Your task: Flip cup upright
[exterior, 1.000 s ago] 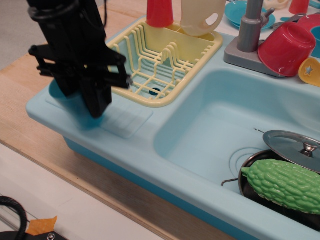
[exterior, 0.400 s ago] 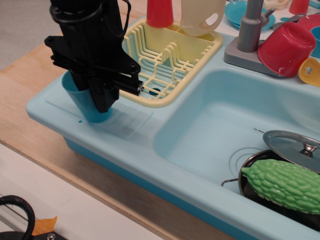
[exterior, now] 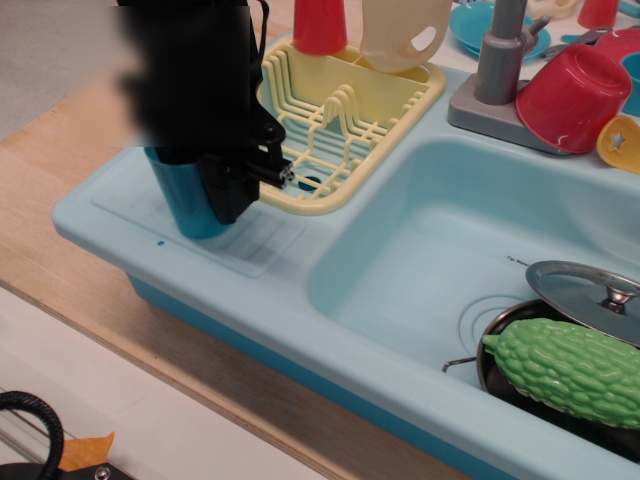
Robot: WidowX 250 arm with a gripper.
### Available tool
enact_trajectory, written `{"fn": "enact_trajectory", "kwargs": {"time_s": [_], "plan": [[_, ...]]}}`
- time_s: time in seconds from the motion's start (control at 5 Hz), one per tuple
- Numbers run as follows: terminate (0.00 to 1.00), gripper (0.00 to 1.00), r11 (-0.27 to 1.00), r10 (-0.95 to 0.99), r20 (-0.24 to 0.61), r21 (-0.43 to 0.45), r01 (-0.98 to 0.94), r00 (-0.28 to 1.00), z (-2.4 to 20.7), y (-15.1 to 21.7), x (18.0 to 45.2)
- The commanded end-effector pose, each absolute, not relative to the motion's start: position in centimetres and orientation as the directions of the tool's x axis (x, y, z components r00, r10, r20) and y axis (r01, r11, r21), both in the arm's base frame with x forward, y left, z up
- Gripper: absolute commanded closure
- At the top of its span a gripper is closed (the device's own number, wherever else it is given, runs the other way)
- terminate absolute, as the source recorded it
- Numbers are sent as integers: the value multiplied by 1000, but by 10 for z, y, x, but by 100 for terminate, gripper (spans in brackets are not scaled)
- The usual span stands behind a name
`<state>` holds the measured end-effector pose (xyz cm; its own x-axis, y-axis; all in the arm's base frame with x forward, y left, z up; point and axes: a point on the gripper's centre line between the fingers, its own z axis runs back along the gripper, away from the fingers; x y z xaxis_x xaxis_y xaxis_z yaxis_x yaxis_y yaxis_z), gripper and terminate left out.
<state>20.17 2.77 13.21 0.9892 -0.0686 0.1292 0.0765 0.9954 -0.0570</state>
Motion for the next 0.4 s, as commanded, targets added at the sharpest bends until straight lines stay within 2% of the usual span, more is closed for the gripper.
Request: {"fn": "enact_trajectory", "kwargs": {"time_s": [0.0, 0.2], "plan": [[0, 0, 992, -88, 136, -74, 99, 987, 135, 31, 208], [100, 0, 992, -88, 136, -74, 99, 987, 135, 31, 208]]}}
